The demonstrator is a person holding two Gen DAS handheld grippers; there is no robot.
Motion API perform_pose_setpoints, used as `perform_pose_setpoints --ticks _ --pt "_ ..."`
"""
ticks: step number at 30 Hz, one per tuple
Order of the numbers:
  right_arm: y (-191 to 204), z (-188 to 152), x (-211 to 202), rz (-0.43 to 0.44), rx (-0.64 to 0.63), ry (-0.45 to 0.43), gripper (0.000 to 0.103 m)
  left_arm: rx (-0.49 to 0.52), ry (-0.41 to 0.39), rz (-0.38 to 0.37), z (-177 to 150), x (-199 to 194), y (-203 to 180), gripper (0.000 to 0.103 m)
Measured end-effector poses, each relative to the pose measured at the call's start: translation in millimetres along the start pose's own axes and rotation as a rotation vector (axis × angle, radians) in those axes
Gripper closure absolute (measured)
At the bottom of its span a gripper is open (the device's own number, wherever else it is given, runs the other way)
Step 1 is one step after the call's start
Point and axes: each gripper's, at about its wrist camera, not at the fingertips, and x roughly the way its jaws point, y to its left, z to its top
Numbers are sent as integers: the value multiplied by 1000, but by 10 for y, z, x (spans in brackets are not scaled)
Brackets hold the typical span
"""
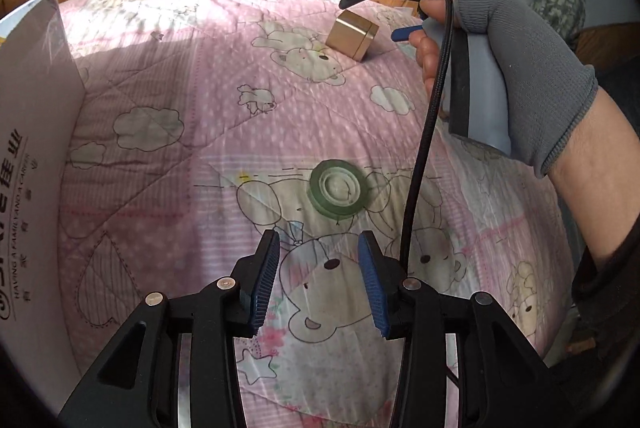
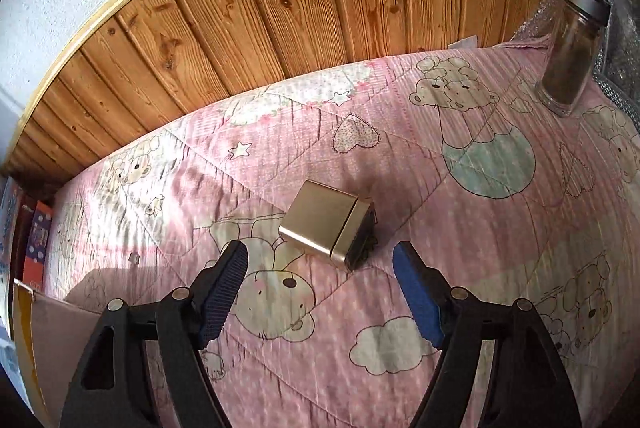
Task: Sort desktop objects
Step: 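Grasp the green tape roll with the left tool while the right tool grasps the gold metal box, then carry the tape roll in the left tool while the right tool carries the gold box over the box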
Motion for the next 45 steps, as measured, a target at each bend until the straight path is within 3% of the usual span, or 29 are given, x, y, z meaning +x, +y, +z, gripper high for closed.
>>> perform_pose_setpoints --ticks 5,8,11,12,16,18,20,22,24,25,28,30,32,33,40,45 --pt "-6 136 440 -58 16 63 26 6 14 -3 110 310 -65 58" --pt "-67 135 615 -43 20 88 27 11 23 20 136 488 -107 55" --pt "-142 110 617 -32 -6 66 39 29 -10 37 178 540 -164 51" --pt "-171 91 596 -29 -18 59 51 27 -15 37 203 550 -172 51" --pt "-338 -48 452 -6 -41 47 51 -8 -29 -6 305 606 -132 52" --pt "-405 -156 366 -1 -57 46 51 -20 -45 -31 319 623 -95 57" --pt "-477 -277 255 5 -71 46 51 19 -54 9 292 628 -122 76" --pt "-500 -347 203 -19 -104 56 51 33 -55 24 259 611 -112 86" --pt "-490 -392 102 -28 -134 48 51 28 -51 27 239 587 -96 87" --pt "-471 -407 63 -21 -143 49 51 22 -50 30 239 569 -92 87" --pt "-409 -482 -91 -1 -168 49 51 27 -82 13 265 505 -180 54" --pt "-394 -540 -224 20 -175 49 51 78 -81 27 264 520 -317 53" --pt "-383 -592 -365 33 -188 43 51 137 -41 123 243 643 -421 54" --pt "-379 -626 -438 35 -197 36 51 148 -31 133 228 675 -435 54" --pt "-364 -888 -867 74 -226 18 51 78 -72 94 155 465 -291 56" --pt "-272 -1111 -947 95 -235 45 51 63 -85 127 65 181 -236 56"
